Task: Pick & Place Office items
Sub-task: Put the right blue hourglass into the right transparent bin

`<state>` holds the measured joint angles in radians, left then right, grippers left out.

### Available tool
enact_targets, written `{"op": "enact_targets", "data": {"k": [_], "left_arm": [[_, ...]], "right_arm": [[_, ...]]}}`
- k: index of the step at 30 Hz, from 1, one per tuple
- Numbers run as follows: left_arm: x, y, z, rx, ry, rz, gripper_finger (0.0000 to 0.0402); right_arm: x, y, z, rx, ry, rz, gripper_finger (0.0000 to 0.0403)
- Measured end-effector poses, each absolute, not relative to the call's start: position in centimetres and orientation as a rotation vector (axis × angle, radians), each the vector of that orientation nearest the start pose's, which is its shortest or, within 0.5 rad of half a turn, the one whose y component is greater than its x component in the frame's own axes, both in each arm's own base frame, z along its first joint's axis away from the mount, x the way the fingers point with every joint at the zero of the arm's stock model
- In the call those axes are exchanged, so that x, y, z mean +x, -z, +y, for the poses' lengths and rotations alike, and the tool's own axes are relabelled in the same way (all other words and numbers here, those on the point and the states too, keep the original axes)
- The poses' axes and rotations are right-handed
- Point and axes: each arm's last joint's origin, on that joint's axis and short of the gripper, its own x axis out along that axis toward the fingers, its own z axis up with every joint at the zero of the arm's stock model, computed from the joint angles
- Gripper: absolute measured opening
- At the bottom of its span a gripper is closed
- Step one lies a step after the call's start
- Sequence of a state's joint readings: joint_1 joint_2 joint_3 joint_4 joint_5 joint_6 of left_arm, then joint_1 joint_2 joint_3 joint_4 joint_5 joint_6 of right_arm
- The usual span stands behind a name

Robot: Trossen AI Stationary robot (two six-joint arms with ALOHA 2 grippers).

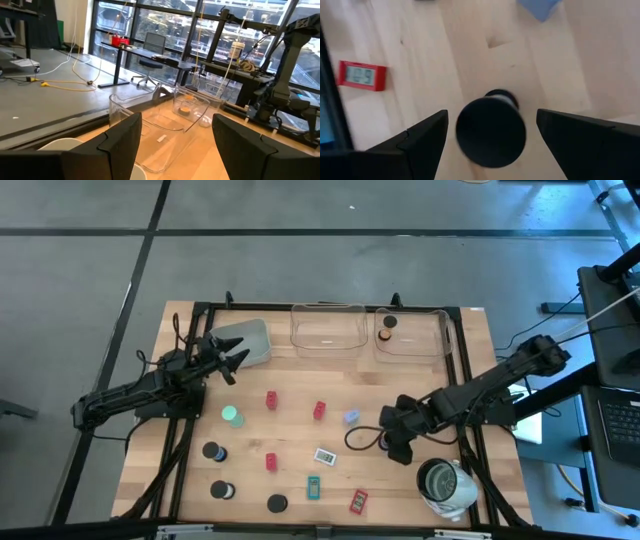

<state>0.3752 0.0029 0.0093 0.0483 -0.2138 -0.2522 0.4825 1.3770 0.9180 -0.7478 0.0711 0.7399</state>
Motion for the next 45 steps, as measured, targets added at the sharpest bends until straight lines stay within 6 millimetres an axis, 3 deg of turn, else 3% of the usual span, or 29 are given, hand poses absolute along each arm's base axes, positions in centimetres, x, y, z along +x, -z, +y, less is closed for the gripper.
{"op": "enact_targets", "data": {"k": [16,21,27,34,40,45], "left_arm": [[8.9,-17.0,3.9,-0.267,-0.511,-0.119,0.024],[8.9,-17.0,3.9,-0.279,-0.511,-0.122,0.024],[8.9,-17.0,3.9,-0.316,-0.501,-0.13,0.024],[8.9,-17.0,3.9,-0.334,-0.474,-0.123,0.024],[8.9,-17.0,3.9,-0.334,-0.478,-0.124,0.024],[8.9,-17.0,4.0,-0.341,-0.514,-0.138,0.0239]], "right_arm": [[22.9,-20.0,11.9,0.268,0.094,1.288,0.0301],[23.0,-19.5,12.1,0.337,0.108,1.333,0.0272],[23.0,-19.5,12.1,0.411,0.168,1.331,0.0206],[23.0,-19.6,12.2,0.423,0.174,1.328,0.0204],[24.3,-22.4,11.9,0.391,0.246,1.233,0.0213],[25.2,-26.3,9.6,0.297,0.38,1.207,0.0206]]}}
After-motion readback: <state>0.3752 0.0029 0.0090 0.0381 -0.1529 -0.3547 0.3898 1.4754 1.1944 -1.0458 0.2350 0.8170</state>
